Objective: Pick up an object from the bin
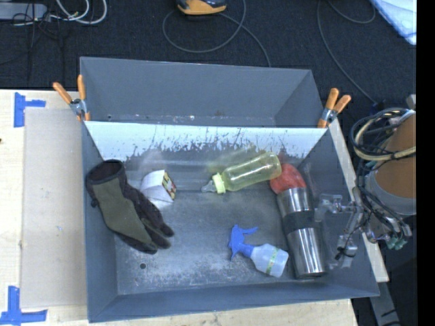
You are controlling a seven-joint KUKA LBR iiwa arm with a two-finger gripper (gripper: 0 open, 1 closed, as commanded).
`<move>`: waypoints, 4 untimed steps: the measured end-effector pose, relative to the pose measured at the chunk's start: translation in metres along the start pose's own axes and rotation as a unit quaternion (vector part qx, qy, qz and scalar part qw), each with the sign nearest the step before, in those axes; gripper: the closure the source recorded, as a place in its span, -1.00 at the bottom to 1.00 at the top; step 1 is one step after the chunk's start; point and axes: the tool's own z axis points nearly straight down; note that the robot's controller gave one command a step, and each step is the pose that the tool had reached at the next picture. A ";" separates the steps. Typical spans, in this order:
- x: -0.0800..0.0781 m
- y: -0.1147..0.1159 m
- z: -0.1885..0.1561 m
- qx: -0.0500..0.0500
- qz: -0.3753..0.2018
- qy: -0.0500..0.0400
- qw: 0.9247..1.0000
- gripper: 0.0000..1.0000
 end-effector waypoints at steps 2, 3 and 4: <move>-0.002 0.015 0.029 0.002 -0.021 -0.007 1.000 -1.00; -0.006 0.054 0.098 0.001 -0.090 -0.005 0.996 -1.00; -0.006 0.064 0.123 0.001 -0.058 -0.007 0.998 -1.00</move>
Offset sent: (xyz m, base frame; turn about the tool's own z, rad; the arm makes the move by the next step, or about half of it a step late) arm -0.0042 0.0527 -0.1100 -0.1276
